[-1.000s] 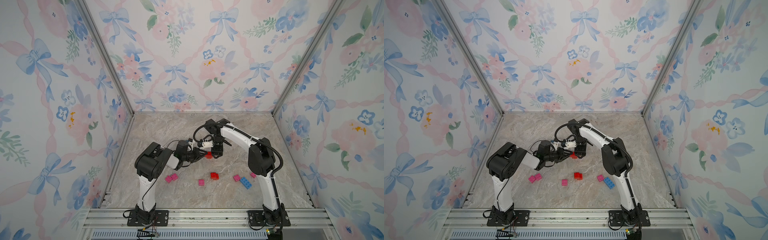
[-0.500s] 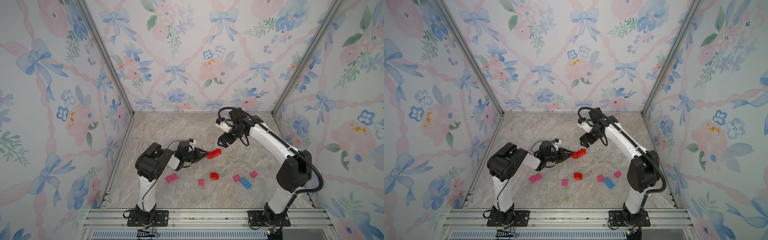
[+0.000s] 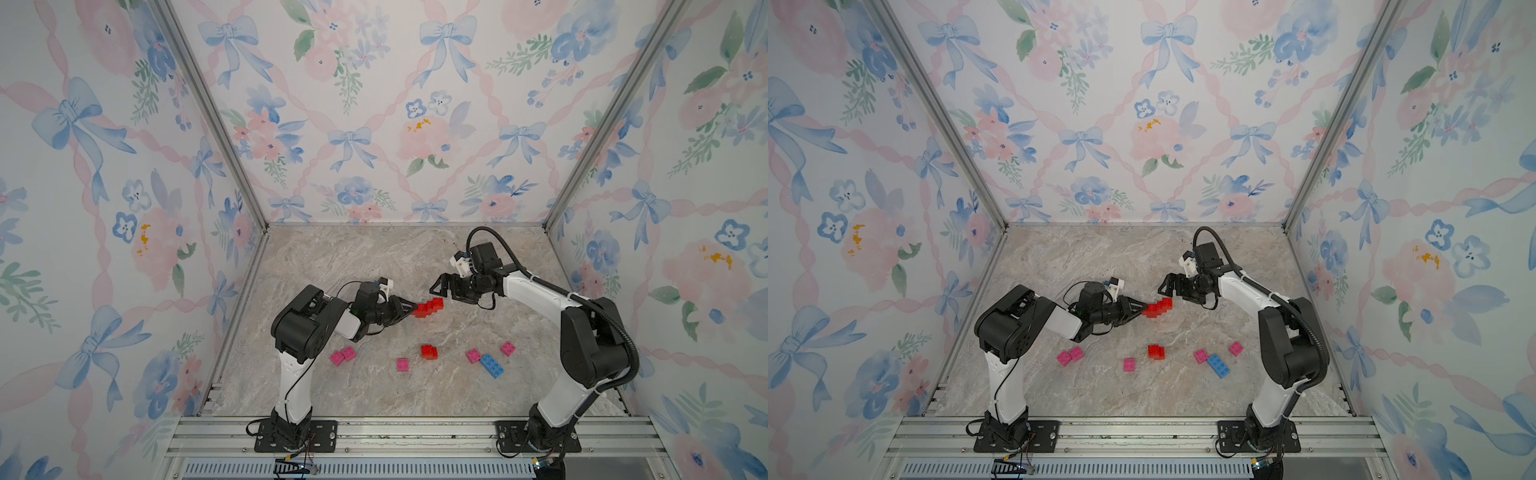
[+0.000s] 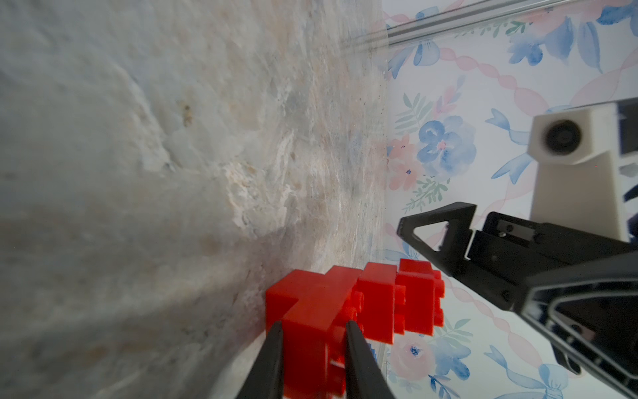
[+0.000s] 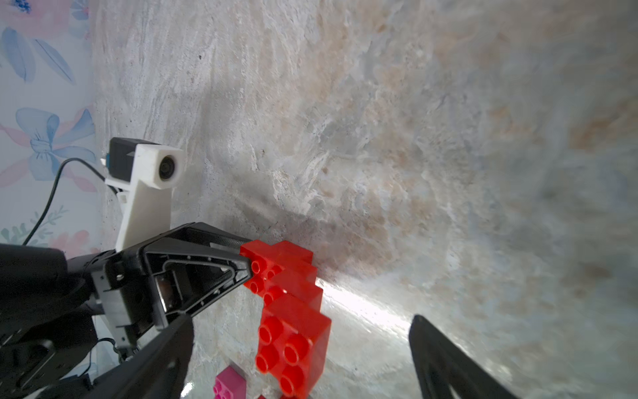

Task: Assemble the letter v with lego
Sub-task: Assemble the lego brick with the lego brick.

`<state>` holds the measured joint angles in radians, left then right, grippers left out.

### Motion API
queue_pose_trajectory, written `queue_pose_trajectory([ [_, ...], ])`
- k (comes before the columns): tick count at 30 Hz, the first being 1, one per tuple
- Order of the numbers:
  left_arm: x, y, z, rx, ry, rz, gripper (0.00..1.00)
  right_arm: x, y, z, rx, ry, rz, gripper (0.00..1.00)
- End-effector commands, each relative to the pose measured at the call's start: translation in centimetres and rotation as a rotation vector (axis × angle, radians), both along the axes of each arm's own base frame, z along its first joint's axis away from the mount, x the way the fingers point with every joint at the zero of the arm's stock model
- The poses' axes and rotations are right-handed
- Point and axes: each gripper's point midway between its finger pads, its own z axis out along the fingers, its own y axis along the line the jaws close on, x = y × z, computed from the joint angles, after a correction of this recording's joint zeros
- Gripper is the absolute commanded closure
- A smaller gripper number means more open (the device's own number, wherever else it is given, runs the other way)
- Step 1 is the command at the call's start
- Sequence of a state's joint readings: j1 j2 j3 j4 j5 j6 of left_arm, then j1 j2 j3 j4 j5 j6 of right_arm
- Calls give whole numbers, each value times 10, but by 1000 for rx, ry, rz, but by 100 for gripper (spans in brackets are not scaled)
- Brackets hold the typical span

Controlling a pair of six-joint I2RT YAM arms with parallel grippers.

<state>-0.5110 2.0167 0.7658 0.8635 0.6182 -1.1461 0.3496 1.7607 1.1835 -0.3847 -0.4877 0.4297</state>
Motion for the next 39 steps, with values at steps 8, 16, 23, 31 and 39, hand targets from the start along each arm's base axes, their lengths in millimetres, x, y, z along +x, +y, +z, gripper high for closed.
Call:
queue_pose_trajectory([
  [8,-4,3,-17,55,48,13,75,-3,31,-28,141,93,-49,25],
  [16,-4,4,-17,57,47,17,74,-7,32,-36,158,116,-84,30],
  [23,-5,5,-16,57,45,18,70,-9,40,-41,172,128,-88,38],
  [31,-5,5,-15,56,42,18,67,-12,43,-47,169,147,-93,43],
  [39,-5,5,-14,56,40,18,65,-18,41,-51,155,171,-97,49],
])
